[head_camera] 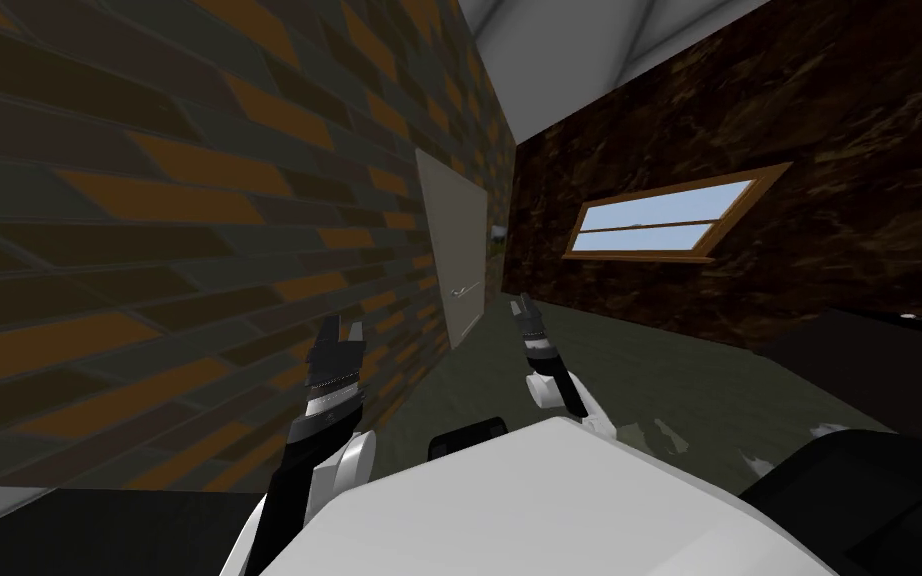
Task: Pull the door open
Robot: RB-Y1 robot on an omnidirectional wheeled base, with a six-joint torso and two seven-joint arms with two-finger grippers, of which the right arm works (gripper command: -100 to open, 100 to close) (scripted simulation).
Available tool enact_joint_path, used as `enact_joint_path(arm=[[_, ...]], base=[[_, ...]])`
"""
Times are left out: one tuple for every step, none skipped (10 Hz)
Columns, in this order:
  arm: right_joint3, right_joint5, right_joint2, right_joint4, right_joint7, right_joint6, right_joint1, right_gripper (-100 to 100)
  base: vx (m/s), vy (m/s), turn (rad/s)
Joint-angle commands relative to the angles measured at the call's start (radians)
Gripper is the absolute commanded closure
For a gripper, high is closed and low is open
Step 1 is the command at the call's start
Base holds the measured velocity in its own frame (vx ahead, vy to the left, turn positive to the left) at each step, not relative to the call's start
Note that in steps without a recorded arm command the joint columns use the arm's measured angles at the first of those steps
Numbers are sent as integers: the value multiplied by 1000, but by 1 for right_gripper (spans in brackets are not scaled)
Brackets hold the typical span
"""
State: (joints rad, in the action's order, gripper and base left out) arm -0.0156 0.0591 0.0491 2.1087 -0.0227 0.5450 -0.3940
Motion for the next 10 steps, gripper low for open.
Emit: enact_joint_path(arm=[[1,-7,7,-39,2,-2,23,-100],[3,-12,11,-66,2,1,35,-100],[4,-17,16,-94,3,3,47,-100],[5,-22,21,-122,3,6,60,-100],[7,-27,25,-150,4,9,72,-100],[8,-32,30,-175,4,12,85,-100],[9,-38,35,-206,5,15,98,-100],[11,-44,39,-237,6,18,112,-100],[12,-49,44,-270,6,21,126,-100],[14,-55,48,-294,7,24,139,-100]], base=[[72,-50,114],[87,-63,132],[72,-73,137],[76,-82,138],[87,-68,129],[94,-70,154],[86,-77,172],[82,-76,149],[86,-84,170],[65,-89,136]])
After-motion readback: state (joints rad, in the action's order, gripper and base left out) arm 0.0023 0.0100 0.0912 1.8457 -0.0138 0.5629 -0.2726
